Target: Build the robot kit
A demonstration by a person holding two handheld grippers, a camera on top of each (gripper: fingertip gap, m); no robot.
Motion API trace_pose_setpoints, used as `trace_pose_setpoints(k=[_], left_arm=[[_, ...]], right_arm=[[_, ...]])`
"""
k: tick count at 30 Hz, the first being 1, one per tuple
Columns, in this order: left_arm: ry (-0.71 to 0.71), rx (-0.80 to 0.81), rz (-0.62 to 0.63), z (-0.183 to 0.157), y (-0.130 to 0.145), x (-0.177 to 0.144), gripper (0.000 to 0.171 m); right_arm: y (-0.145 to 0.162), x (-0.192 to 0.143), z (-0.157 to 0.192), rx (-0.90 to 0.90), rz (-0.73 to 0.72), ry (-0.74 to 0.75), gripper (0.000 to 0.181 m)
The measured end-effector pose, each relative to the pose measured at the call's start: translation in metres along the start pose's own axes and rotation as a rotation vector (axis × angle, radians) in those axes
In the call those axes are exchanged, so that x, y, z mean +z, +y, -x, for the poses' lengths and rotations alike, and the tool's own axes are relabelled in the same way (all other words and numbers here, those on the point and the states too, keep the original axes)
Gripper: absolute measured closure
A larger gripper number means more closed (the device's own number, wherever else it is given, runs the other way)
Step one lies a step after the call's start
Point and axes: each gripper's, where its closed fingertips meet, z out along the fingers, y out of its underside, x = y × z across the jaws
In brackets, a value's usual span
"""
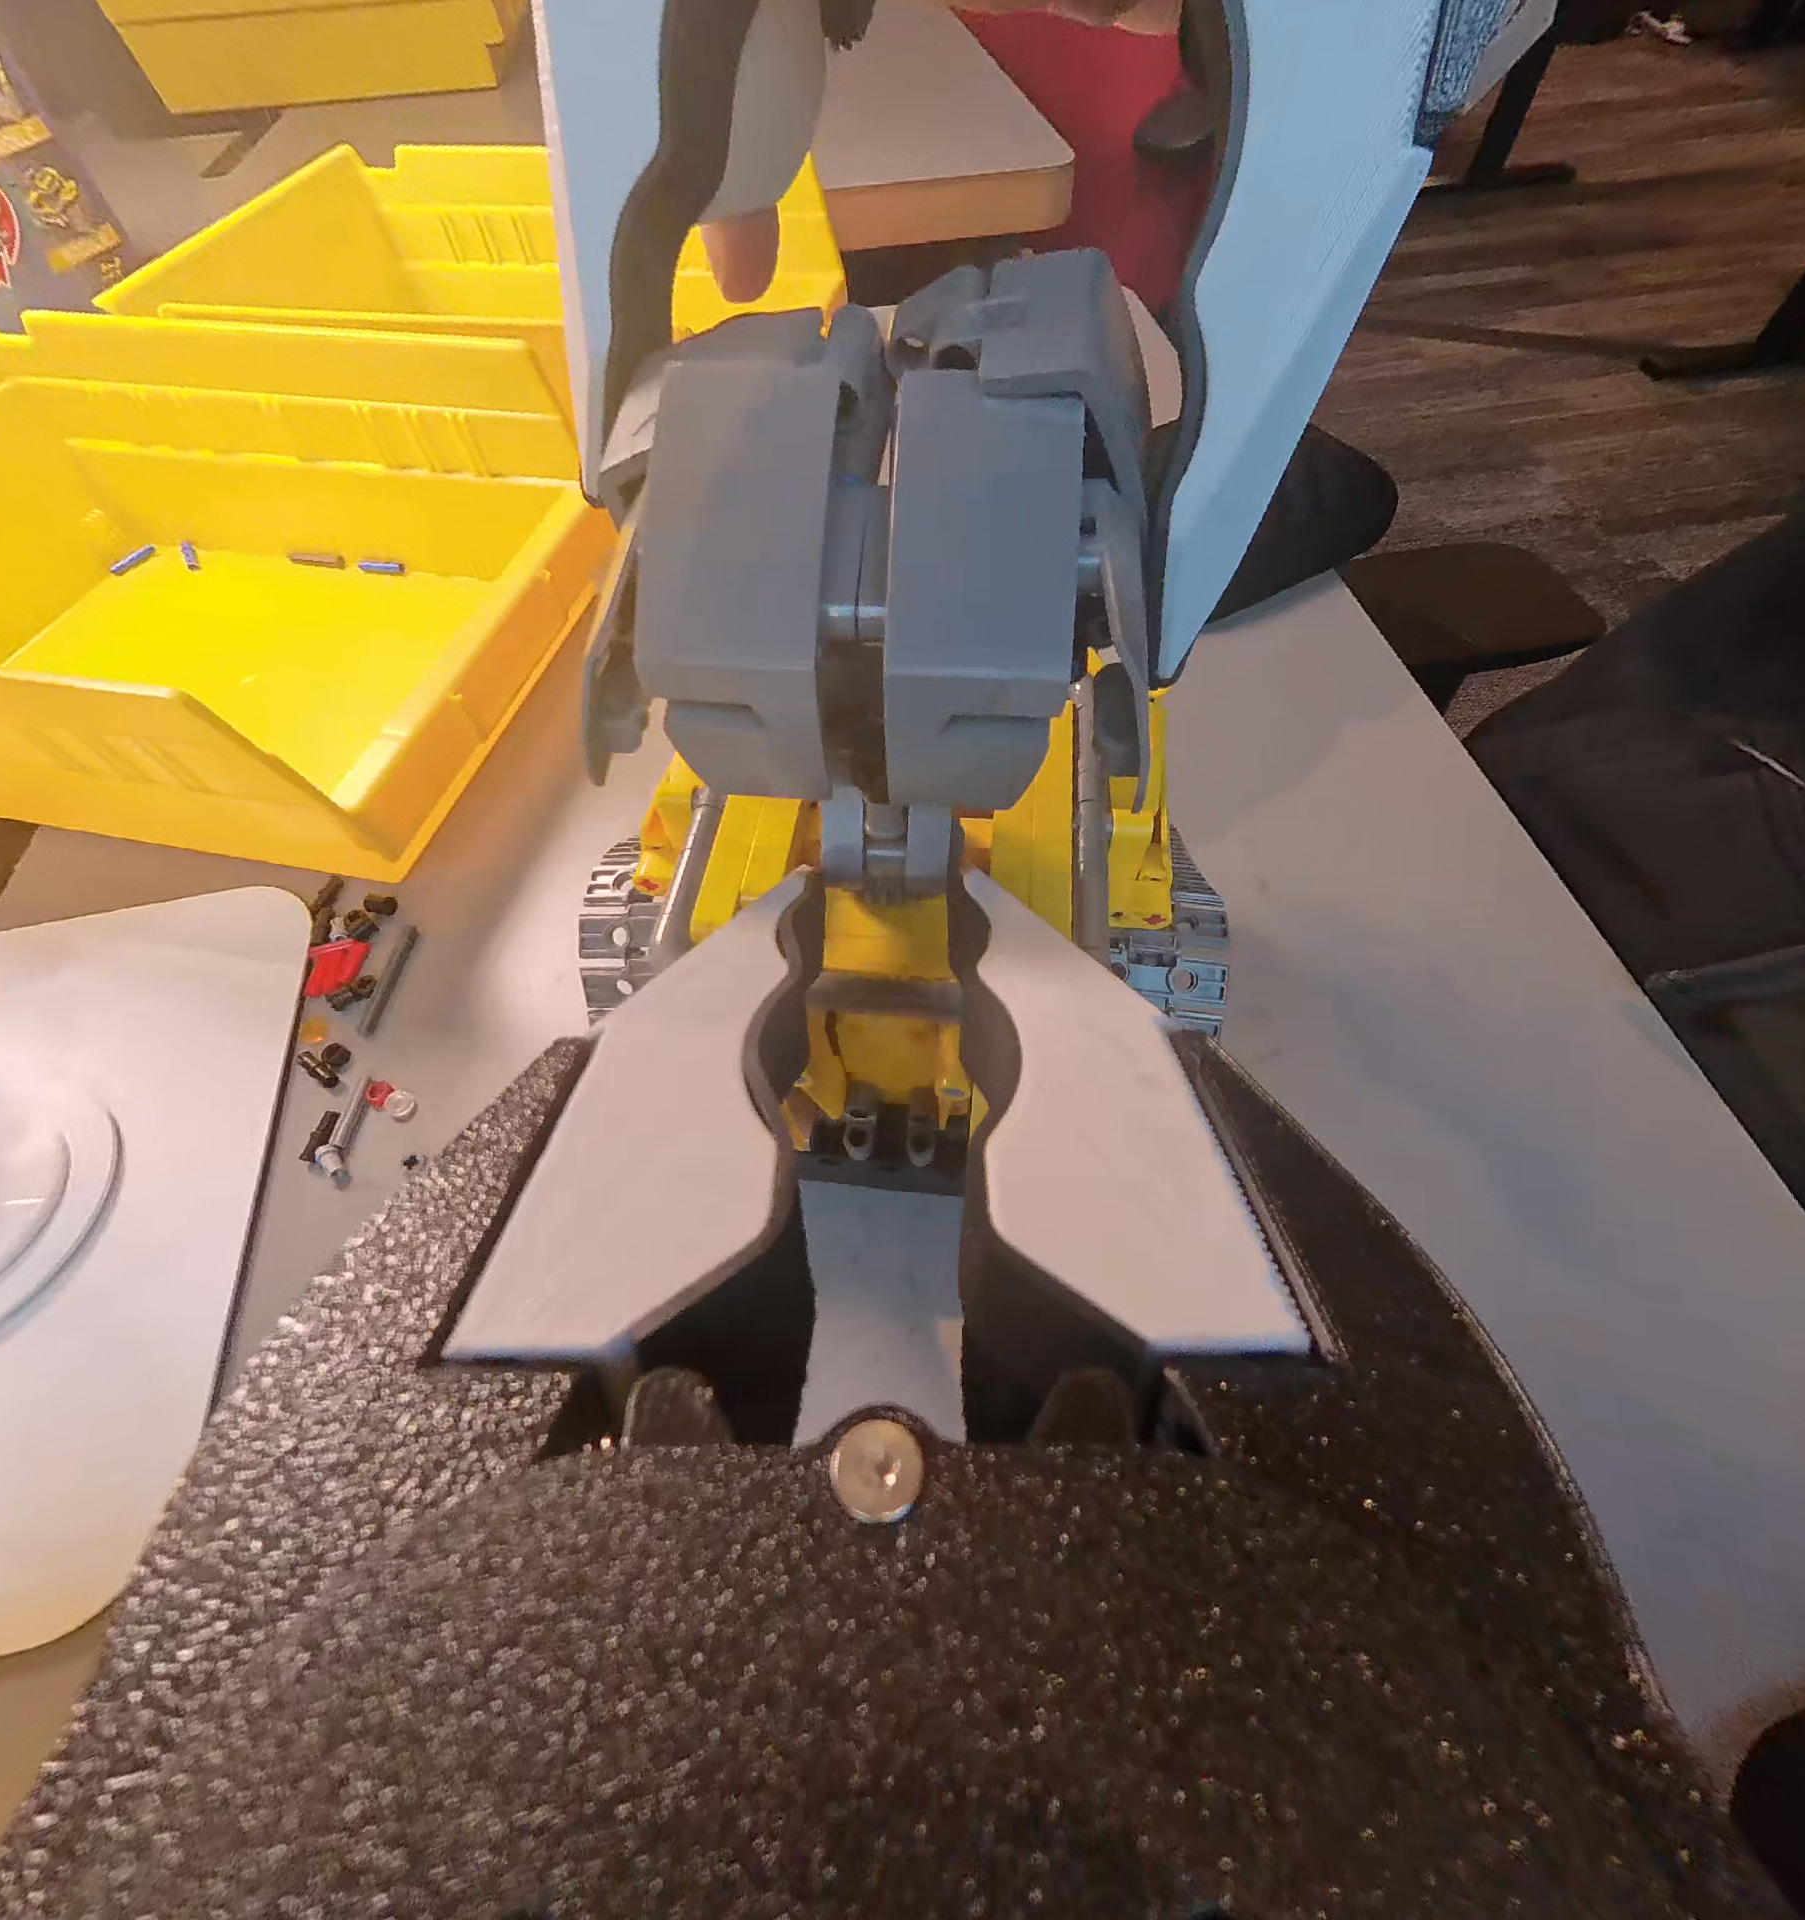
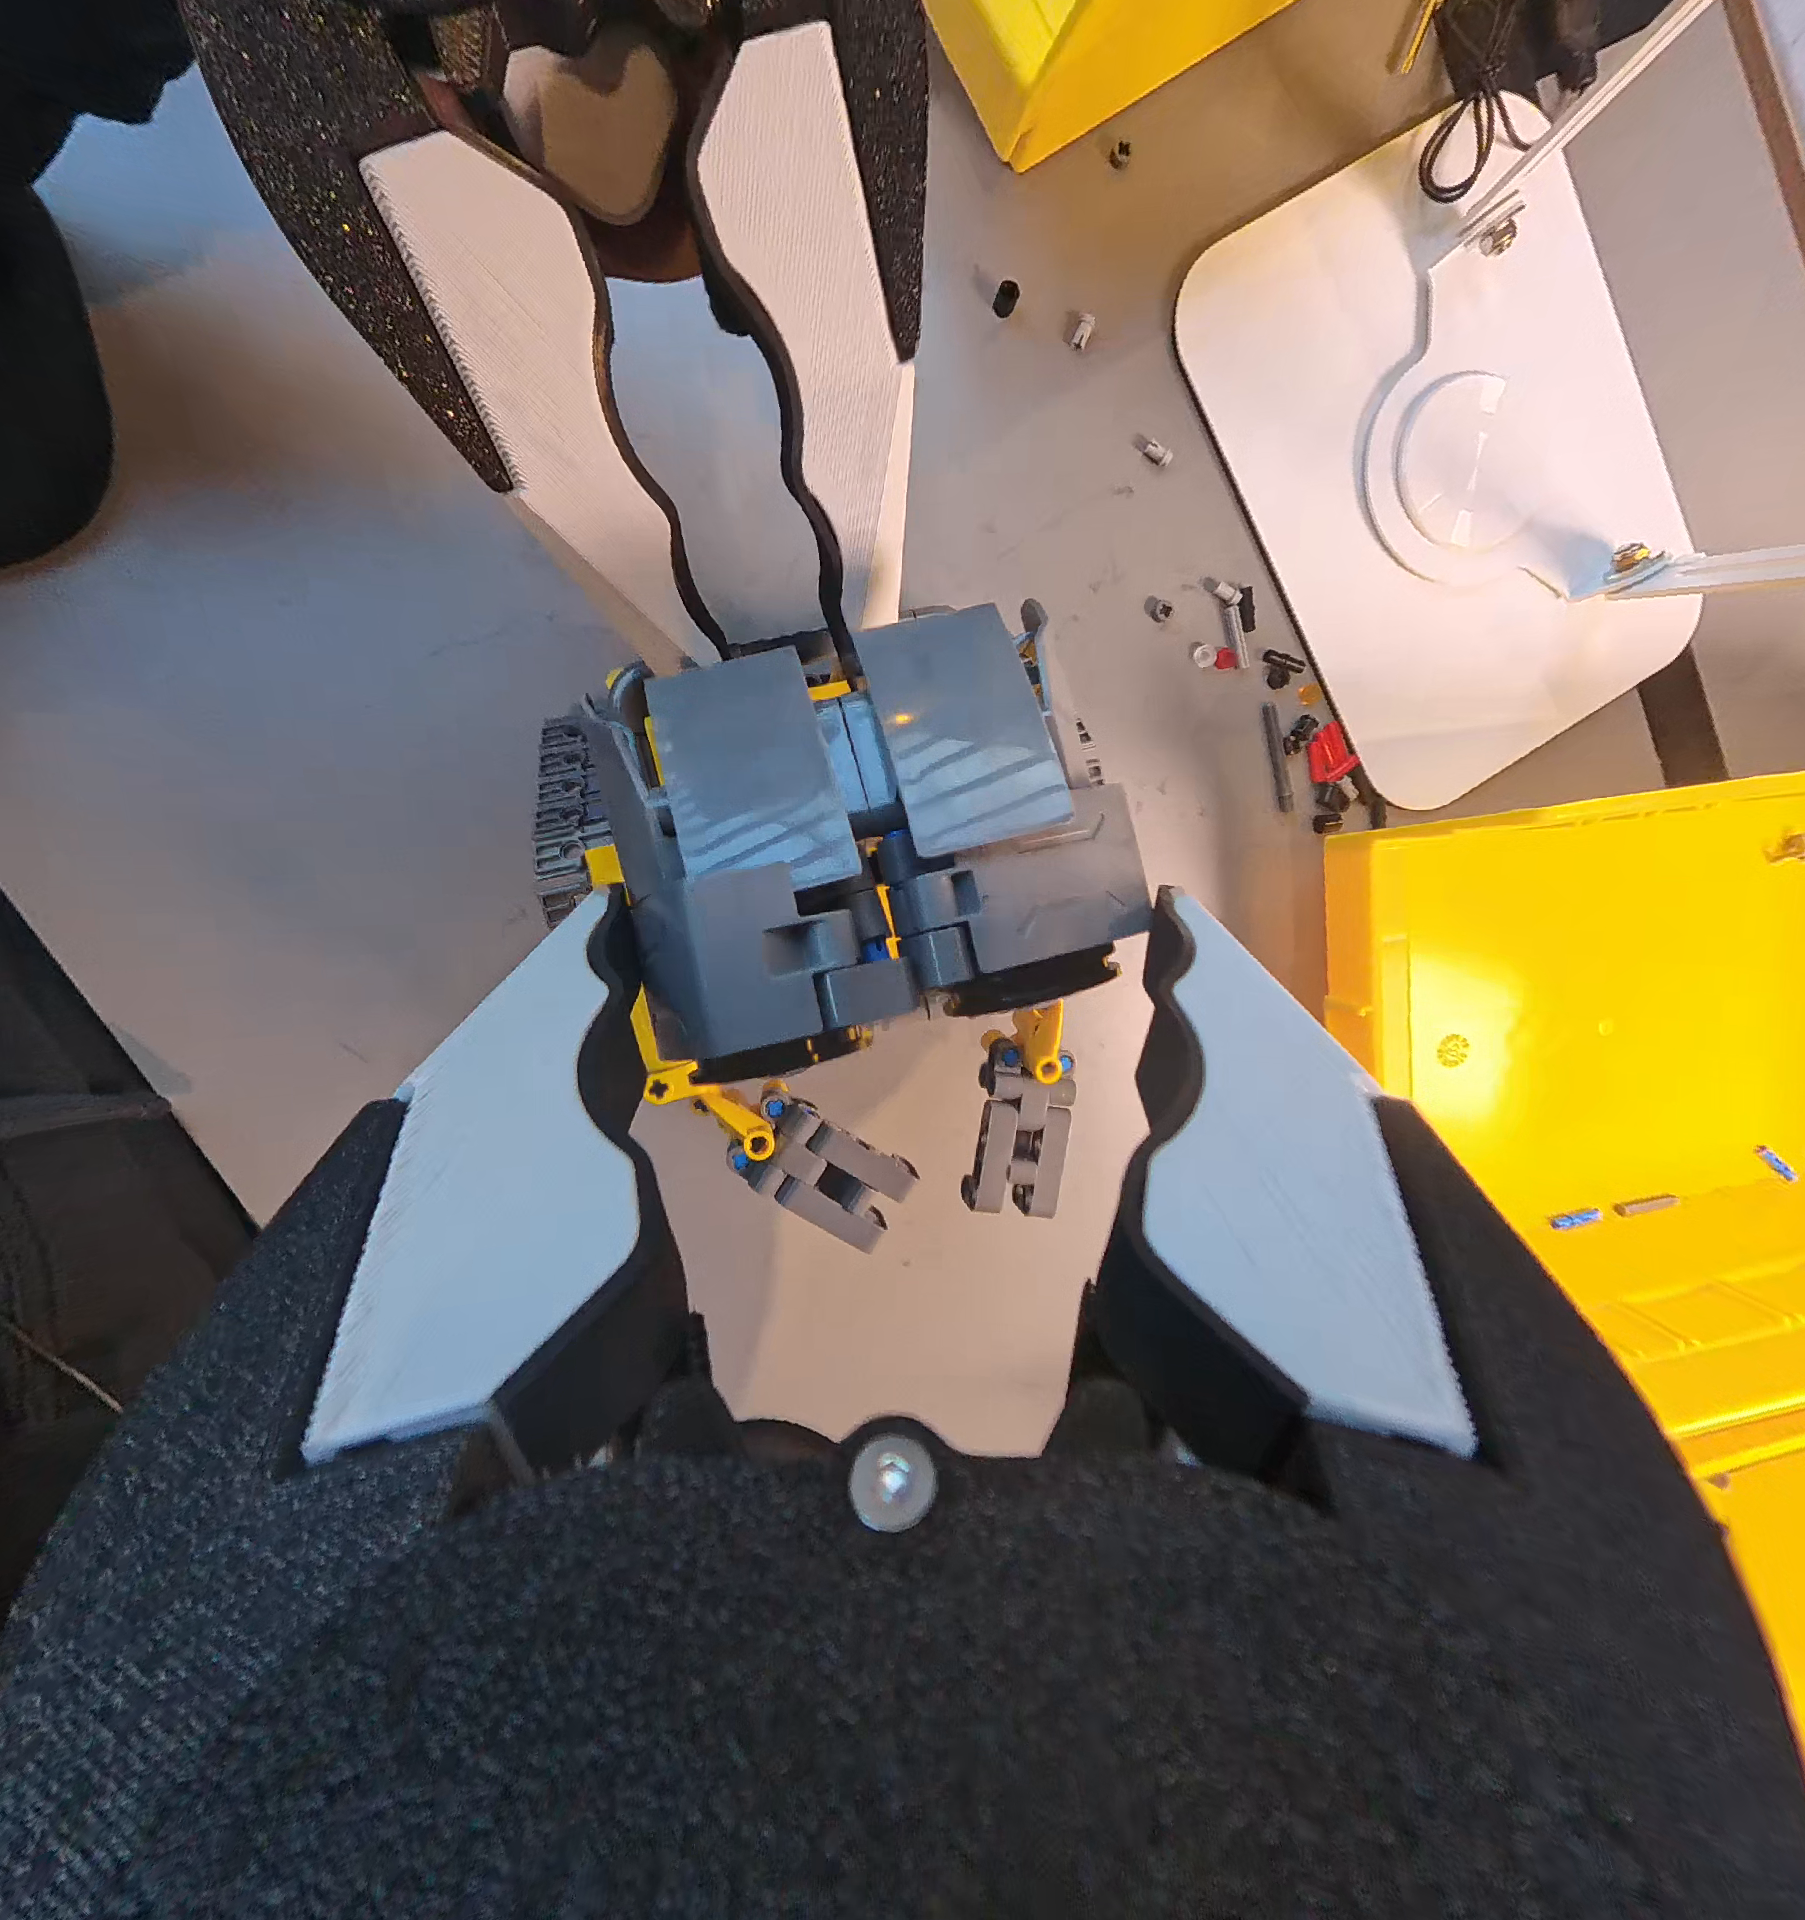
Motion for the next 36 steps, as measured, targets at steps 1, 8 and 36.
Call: trace_pose_setpoints(k=[1,8,36], left_arm=[[0.006,-0.009,-0.007,0.000,0.000,0.000,0.150],[0.021,-0.012,-0.023,0.000,0.002,0.001,0.150],[-0.075,0.012,-0.052,0.018,-0.002,-0.012,0.158]], right_arm=[[-0.001,0.000,0.000,0.006,-0.005,-0.006,0.084],[-0.006,0.001,0.000,0.030,-0.052,-0.024,0.083],[0.074,-0.009,-0.001,0.054,-0.536,-0.014,0.081]])
